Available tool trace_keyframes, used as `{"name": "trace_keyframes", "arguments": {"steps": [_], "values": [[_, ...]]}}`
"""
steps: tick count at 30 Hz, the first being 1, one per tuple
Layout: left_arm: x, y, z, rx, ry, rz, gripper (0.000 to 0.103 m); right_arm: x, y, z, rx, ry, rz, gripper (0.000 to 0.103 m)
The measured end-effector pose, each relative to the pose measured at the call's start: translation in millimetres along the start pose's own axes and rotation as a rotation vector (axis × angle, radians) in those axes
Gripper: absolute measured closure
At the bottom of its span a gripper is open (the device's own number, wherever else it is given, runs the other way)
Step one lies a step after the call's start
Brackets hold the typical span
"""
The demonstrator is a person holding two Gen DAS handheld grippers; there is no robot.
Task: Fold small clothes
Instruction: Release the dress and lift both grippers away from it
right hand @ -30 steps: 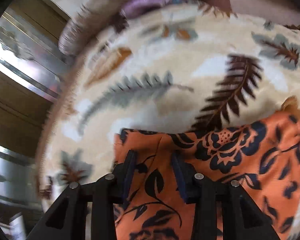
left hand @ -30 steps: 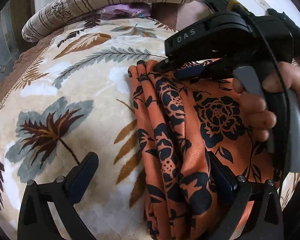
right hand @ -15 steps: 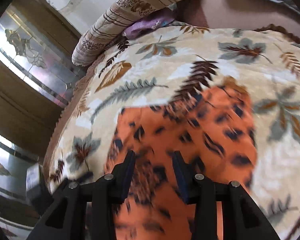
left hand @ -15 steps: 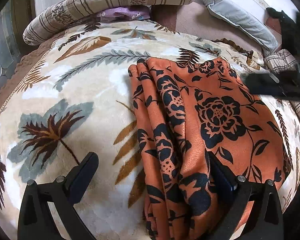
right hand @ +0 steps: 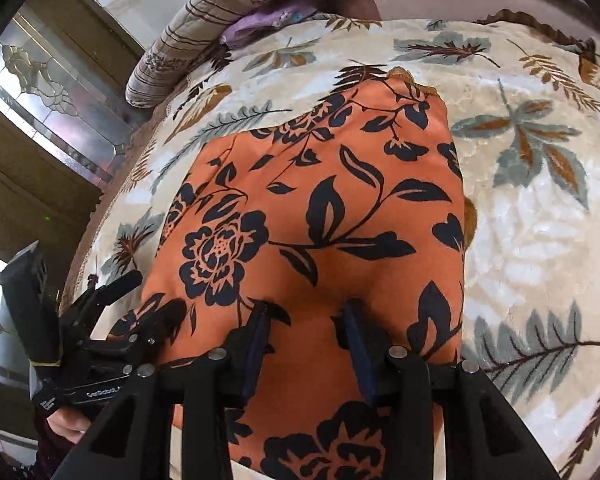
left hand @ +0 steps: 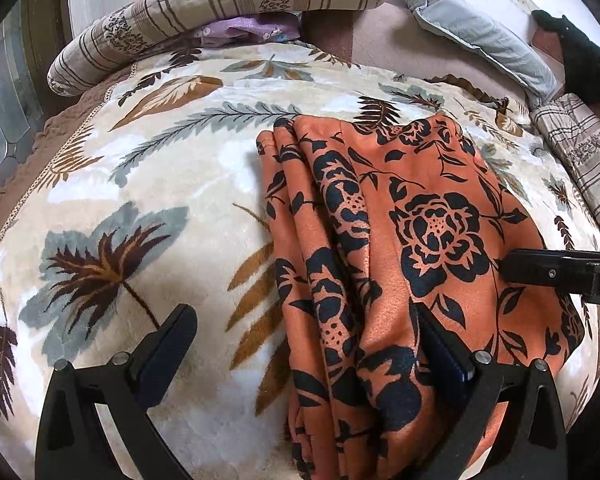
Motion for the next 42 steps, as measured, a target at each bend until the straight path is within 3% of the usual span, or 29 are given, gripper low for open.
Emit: {"name": "trace_keyframes", "arguments": {"steps": [11, 17, 21, 26, 33, 42], "values": [[1, -15, 5, -0.078, 0.036, 0.033, 0.0, 11, -26, -4, -0.021, 0.005, 0.062, 0.061], [-2, -47, 4, -0.129, 0.041, 0.12, 0.0, 21, -58, 0, 0.0, 0.008, 0.153, 0.06], [-6, -67, -10, -0.164, -0.002, 0.173, 0.0, 26, -70, 2, -0.005, 0.018, 0.189, 0.051], [-7, -82, -34, -0.222, -0.066, 0.203, 0.0, 28, -74, 2, -0.024, 0.022, 0.208, 0.051], [0, -95, -56, -0.253, -0.132, 0.222, 0.0, 29, -77, -4, -0.05, 0.011, 0.22, 0.051], [1, -123, -79, -0.284, -0.215, 0.307, 0.0, 29, -83, -5, -0.057, 0.007, 0.242, 0.051]]}}
Point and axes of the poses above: each gripper's, at about its wrist camera, not at the fingertips, and y roughly the way its jaws point, z to its right, x to its underside, the point moved 6 cm from there along y, roughly the way its jaws point, and after that the axes turned 10 degrees about -z, right-handed, at the moved point
